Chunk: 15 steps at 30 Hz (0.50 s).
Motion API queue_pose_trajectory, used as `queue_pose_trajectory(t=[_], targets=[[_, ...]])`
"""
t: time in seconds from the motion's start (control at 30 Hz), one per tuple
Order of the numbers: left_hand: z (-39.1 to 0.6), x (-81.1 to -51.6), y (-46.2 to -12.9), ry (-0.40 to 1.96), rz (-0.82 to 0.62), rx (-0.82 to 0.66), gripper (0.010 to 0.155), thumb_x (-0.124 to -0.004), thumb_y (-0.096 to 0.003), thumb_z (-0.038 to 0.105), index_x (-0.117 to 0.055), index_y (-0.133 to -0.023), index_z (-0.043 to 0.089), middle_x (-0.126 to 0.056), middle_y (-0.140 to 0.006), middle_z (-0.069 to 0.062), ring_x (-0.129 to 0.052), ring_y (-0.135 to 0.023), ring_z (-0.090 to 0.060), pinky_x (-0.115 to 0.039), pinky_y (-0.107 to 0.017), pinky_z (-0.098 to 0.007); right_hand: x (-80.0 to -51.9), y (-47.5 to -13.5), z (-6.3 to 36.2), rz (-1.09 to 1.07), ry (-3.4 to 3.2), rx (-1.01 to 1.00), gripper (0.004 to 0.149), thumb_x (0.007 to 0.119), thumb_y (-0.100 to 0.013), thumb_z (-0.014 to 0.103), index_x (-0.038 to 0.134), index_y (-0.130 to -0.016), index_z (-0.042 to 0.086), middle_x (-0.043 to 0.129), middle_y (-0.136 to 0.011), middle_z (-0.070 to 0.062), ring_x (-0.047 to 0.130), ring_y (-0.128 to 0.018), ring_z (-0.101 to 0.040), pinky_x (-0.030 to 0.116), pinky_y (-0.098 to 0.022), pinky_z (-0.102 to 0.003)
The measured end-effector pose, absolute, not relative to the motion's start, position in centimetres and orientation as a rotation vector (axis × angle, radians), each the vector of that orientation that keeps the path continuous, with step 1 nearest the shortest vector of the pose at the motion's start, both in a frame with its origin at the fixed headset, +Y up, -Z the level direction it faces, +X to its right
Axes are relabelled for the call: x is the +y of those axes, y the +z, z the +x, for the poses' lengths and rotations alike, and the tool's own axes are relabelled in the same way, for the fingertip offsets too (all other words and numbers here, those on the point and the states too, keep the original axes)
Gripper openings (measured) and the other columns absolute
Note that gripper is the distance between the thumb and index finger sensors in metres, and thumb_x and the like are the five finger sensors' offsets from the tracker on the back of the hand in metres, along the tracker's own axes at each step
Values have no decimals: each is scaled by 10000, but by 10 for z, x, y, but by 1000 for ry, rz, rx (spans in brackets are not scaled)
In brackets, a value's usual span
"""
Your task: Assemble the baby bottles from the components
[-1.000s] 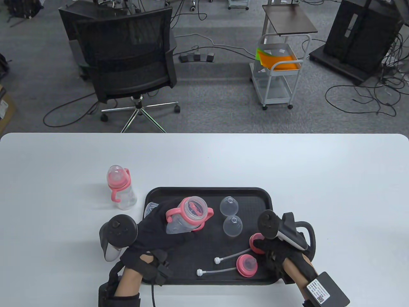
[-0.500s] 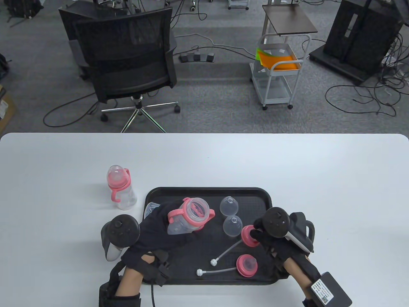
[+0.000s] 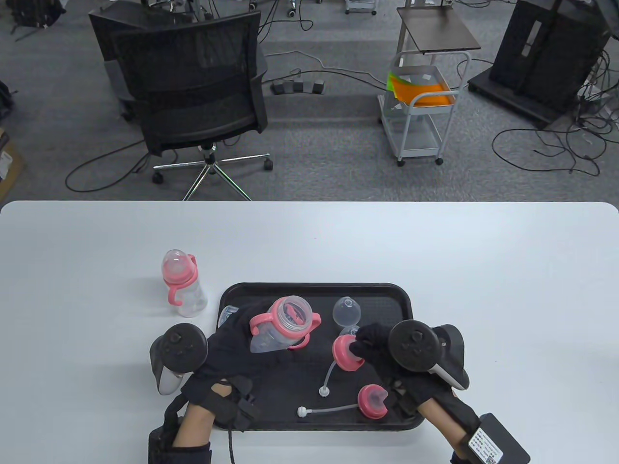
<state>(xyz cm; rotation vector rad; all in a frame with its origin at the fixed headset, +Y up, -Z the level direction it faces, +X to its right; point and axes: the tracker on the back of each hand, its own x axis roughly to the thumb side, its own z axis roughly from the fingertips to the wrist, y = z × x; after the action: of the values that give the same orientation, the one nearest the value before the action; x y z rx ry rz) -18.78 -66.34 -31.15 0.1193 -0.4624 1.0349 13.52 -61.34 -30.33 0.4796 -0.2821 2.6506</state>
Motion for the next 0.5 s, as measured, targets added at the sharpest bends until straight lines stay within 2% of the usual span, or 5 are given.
queue_pose_trajectory(t=[0.33, 0.5], targets=[[-194, -663, -312, 1069, 131, -451, 976, -1087, -322, 619, -639, -1103, 242, -710, -1065, -33, -781, -982, -375, -454, -745, -745, -562, -292, 134, 505, 2513, -413, 454, 919, -340, 404, 990, -660, 89, 1092, -408, -63, 1124, -123, -77, 980, -14, -228], [-196, -662, -312, 1071, 139, -449, 976, -1089, -321, 613, -638, -1103, 242, -708, -1066, -32, -782, -983, -374, -455, -747, -744, -548, -284, 141, 492, 2434, -476, 452, 911, -341, 417, 997, -639, 88, 1094, -389, -52, 1119, -104, -73, 974, -2, -223]])
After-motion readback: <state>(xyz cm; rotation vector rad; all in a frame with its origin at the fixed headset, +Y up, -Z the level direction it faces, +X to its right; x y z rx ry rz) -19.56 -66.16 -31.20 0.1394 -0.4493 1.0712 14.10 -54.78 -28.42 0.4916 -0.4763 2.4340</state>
